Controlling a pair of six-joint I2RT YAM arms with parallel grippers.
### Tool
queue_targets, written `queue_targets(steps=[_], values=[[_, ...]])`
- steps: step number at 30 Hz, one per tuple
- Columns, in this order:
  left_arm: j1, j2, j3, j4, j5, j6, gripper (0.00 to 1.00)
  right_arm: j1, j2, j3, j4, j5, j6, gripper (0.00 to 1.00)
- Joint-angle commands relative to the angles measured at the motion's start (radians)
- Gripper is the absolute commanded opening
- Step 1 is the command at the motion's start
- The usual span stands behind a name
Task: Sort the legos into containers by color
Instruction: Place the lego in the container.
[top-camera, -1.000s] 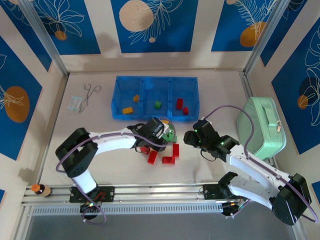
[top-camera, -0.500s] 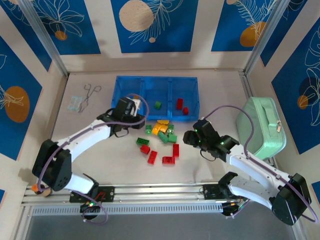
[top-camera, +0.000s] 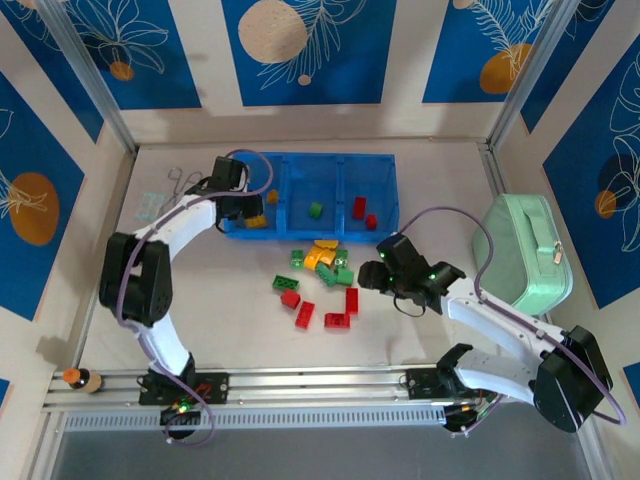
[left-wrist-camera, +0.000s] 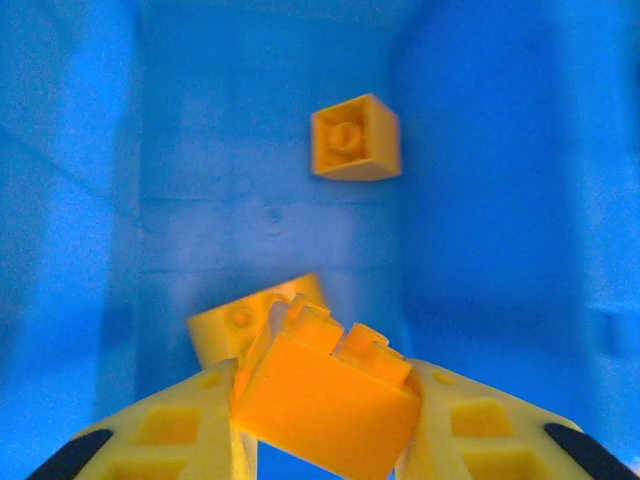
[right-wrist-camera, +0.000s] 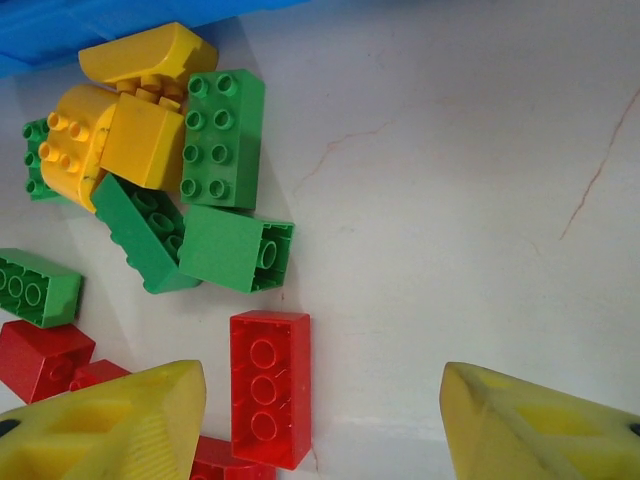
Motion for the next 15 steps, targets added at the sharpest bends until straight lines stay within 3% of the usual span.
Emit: queue_targets(steps=[1, 5, 10, 15], values=[[0.008, 0.053, 0.071, -0.060, 0.003, 0.019, 0.35, 0.008, 0.006, 0.026, -0.026, -0.029, -0.017, 0.65], [0.016, 0.089, 0.103, -0.066, 0.015, 0.014, 0.42, 0.000, 0.026, 0.043, -0.021, -0.081, -0.043, 0.68], [0.015, 0.075, 0.119, -0.074, 0.027, 0.010, 0.65, 0.000, 0.087, 0.098, -0.043, -0.096, -0.066, 0.71], [0.012, 0.013, 0.082, -0.070, 0.046, -0.005, 0.71, -0.009, 0.169, 0.162, -0.066, -0.105, -0.088, 0.76]])
